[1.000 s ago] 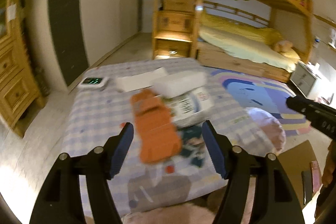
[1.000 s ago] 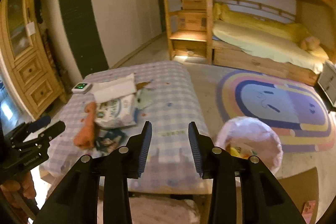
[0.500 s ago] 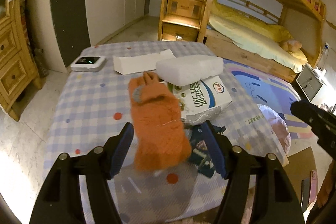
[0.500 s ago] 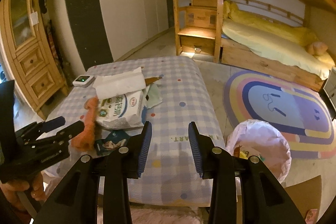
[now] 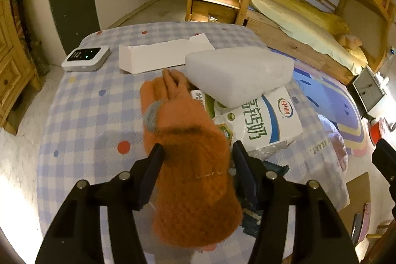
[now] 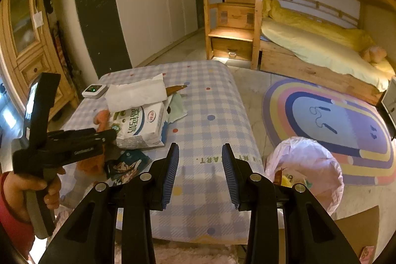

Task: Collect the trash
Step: 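Lift the orange glove with the left gripper while the right grasps the dark snack wrapper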

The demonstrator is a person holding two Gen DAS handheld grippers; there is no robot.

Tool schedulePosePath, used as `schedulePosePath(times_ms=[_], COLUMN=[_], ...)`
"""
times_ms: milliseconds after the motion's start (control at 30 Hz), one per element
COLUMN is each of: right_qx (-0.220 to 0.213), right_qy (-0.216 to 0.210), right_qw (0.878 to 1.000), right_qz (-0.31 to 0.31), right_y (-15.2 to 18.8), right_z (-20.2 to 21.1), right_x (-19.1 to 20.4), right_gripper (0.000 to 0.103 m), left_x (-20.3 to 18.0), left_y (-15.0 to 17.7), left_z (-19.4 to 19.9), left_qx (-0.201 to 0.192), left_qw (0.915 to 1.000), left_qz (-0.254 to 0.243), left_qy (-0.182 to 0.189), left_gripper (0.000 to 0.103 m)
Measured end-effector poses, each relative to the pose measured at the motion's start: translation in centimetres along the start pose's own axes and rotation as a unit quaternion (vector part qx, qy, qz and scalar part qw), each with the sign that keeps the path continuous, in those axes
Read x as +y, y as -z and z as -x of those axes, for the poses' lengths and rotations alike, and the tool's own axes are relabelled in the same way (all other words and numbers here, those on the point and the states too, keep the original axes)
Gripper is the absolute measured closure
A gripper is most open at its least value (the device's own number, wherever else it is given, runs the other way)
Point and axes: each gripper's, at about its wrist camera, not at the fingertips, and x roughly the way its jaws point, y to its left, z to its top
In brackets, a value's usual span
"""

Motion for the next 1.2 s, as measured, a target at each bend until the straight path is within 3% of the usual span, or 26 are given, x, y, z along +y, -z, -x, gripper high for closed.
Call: schedulePosePath(times_ms=[133,200,300,667,933,1200], right_qx=[0.001,0.002,0.008,0.061,0.097,0.14], right_qy=[-0.005,-0.01,-0.022,-0.068,-0.067,-0.075], right_qw=[1.0,1.0,1.0,0.994,0.991,0.985], right_qz=[0.007,0.013,0.019,0.056,0.056,0.074], right_y=[0.0,0.0,0.0,0.5,0.8,1.5], right_z=[0.2,0.1,-0.2,-3.2,-6.5,-9.1], right_x=[0.5,1.1,2.2,6.9,7.7,9.2], right_gripper=[0.065,0.065,0.065,0.06,0.06,0.054], left_x=[0.4,0.9,1.9,5.9,6.6,6.5], left_y=[0.5,0.8,1.2,4.0,6.1,6.4], left_z=[0.6,1.2,2.6,10.0,7.7,7.2], left_qx=[-0.002,-0.012,-0.031,-0.12,-0.083,-0.077], left_qw=[0.9998,0.9996,0.9991,0.9912,0.9947,0.9953], left_qz=[-0.006,-0.006,-0.005,0.008,0.014,0.011], left_qy=[0.017,0.025,0.03,0.056,0.059,0.058], left_gripper=[0.072,0.088,0.094,0.095,0.095,0.095])
